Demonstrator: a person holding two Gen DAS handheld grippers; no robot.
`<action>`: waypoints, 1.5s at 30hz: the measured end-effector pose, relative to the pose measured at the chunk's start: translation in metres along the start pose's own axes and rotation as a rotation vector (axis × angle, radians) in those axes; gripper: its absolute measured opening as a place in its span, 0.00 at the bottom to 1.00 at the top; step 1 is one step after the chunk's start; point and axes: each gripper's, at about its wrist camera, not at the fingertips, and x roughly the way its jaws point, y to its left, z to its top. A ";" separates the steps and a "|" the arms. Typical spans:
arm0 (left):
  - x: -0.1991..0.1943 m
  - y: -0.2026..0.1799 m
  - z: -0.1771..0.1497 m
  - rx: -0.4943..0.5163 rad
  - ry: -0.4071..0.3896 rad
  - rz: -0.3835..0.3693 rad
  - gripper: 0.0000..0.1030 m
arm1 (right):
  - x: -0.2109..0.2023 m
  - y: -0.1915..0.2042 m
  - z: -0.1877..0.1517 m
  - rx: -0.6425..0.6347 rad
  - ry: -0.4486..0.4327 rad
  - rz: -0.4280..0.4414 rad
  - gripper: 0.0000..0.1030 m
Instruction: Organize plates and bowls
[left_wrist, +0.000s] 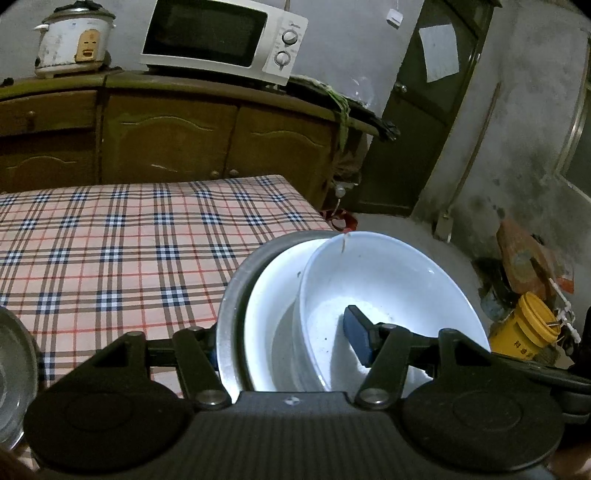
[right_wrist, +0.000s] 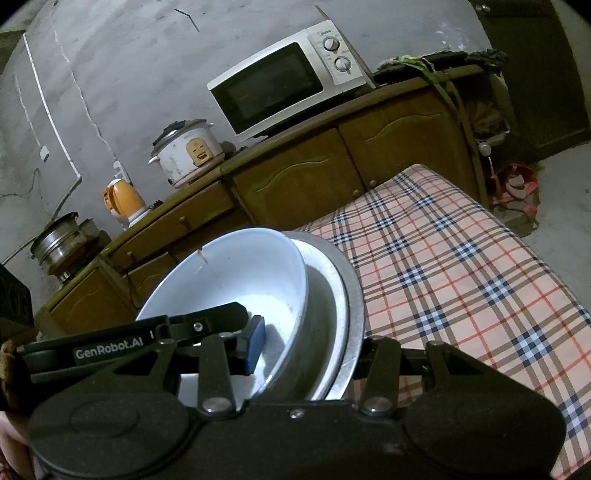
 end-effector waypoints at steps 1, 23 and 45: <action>-0.001 0.001 0.000 -0.002 -0.002 0.001 0.60 | -0.001 0.001 0.000 -0.002 0.000 0.002 0.53; -0.030 0.003 -0.009 -0.015 -0.044 0.031 0.60 | -0.013 0.024 -0.010 -0.041 -0.007 0.040 0.53; -0.062 0.009 -0.019 -0.043 -0.081 0.074 0.60 | -0.018 0.048 -0.019 -0.081 0.002 0.088 0.53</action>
